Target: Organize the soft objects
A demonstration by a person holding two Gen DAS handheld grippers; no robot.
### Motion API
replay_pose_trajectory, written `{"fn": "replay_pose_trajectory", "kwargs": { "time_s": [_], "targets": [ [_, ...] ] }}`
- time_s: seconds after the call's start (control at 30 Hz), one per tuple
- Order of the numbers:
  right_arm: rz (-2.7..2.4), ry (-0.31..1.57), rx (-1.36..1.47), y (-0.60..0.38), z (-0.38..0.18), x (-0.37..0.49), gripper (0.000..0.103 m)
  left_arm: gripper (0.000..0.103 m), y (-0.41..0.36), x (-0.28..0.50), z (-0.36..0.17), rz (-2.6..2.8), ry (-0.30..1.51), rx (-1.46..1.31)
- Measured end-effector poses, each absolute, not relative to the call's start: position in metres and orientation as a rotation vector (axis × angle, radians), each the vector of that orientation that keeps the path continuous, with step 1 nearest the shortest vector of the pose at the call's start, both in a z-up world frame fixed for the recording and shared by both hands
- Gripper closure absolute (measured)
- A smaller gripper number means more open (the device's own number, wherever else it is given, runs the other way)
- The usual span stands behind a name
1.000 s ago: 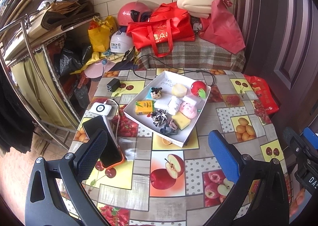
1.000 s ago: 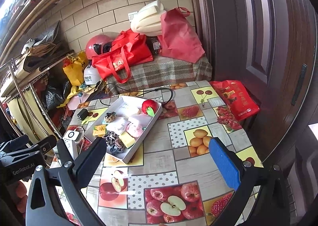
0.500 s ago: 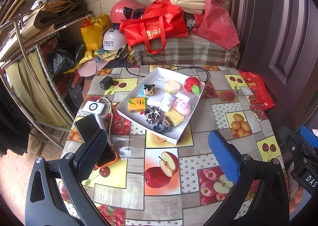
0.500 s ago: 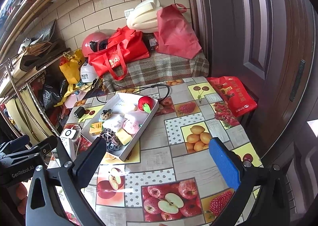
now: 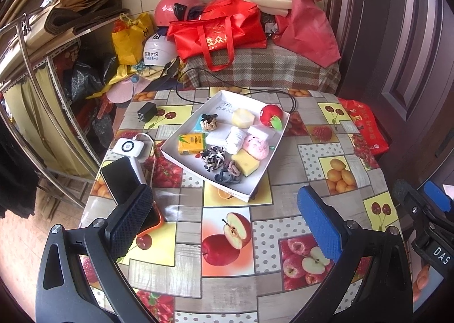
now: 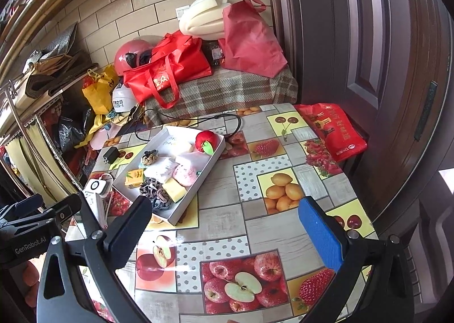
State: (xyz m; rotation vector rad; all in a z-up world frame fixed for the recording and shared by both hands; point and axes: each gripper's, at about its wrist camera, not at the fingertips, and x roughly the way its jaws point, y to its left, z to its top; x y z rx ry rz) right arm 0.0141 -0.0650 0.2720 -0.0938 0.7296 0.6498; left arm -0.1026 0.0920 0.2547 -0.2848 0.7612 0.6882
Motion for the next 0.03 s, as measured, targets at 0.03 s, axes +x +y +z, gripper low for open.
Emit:
{"fn": "replay_pose_trajectory", "kwargs": {
  "time_s": [0.03],
  "targets": [
    [0.646,0.731,-0.091,-0.0659,0.2717,0.0153,0.000,0.000,0.0931,-0.1023,0.2546,0.679,0.762,-0.284]
  ]
}}
